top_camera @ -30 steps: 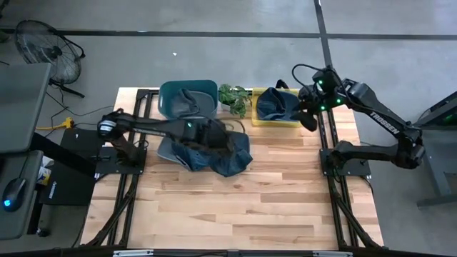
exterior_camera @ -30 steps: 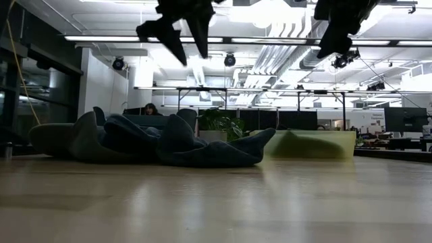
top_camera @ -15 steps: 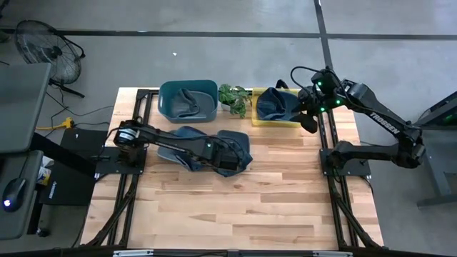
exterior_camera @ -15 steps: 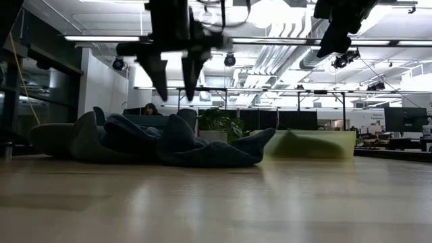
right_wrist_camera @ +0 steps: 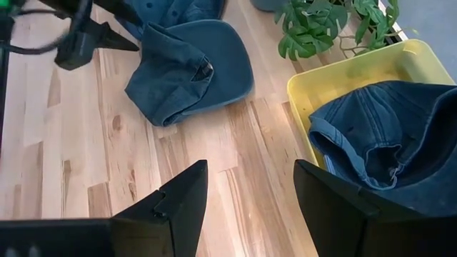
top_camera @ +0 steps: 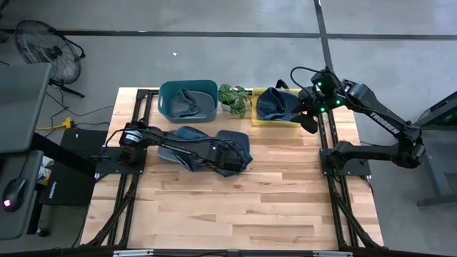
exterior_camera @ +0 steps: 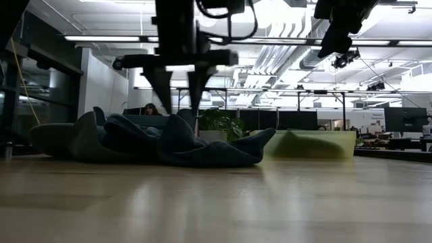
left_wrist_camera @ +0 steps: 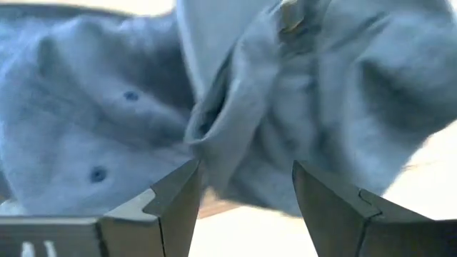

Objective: Pick & Place hat
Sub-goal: Put the right blue cap into the yellow bin

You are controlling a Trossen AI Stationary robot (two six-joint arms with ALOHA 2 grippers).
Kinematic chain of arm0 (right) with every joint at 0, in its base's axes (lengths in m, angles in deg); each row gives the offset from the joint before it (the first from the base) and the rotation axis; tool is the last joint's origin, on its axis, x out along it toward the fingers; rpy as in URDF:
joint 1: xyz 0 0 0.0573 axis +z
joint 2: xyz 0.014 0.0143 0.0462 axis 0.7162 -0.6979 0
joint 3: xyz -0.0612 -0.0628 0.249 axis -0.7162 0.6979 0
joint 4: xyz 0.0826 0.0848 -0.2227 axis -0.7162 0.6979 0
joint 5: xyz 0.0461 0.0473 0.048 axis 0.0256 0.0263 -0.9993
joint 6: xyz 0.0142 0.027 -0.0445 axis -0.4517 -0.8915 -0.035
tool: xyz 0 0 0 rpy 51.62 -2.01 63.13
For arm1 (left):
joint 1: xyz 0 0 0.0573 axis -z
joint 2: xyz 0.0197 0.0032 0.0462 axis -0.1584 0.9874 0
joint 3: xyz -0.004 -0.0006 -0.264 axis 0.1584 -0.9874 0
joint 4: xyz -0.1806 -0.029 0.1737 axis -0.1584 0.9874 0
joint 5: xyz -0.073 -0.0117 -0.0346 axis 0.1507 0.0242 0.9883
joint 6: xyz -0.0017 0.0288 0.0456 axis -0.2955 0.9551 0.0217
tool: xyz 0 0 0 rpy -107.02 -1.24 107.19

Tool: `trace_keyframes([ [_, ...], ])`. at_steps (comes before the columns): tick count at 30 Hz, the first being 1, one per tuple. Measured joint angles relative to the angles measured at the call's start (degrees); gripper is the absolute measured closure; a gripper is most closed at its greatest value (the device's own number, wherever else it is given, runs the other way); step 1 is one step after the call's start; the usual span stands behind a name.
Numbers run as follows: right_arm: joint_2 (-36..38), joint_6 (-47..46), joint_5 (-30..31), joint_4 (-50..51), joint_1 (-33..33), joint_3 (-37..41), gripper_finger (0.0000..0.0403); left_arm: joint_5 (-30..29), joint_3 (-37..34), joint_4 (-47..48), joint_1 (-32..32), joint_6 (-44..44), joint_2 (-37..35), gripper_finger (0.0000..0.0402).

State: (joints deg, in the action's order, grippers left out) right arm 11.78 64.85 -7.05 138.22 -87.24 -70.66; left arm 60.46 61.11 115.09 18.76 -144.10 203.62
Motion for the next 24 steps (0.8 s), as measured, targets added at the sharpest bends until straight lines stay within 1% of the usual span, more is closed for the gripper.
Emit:
trace_keyframes([
  [2,0.0,-0.09,0.04,0.01,0.0,0.0,0.0201,-0.01,-0.1,-0.01,-0.58,-0.68,1.05,0.0186],
  [4,0.0,-0.11,0.03,0.04,0.0,0.0,0.0201,0.39,-0.52,2.21,-0.66,-1.31,1.52,0.0186],
  [7,-0.02,-0.38,0.25,0.04,0.0,0.0,0.0201,0.05,0.07,0.74,-0.71,-1.5,2.24,0.0186],
  [9,0.0,-0.52,0.29,0.03,0.0,0.0,0.0201,0.46,-0.44,2.56,-0.65,-1.61,2.78,0.0186],
  [16,-0.02,-0.54,0.48,0.04,0.0,0.0,0.0201,-0.85,-0.22,2.45,-0.65,-2.66,2.59,0.0186],
  [22,-0.02,-0.57,0.48,-0.28,0.0,0.0,0.0201,-1.49,-0.22,8.05,-0.65,-3.22,2.19,0.0186],
  [24,-0.02,-0.77,0.48,-0.55,0.0,0.0,0.0201,-1.51,-0.22,8.37,-0.67,-3.17,2.19,0.0186],
])
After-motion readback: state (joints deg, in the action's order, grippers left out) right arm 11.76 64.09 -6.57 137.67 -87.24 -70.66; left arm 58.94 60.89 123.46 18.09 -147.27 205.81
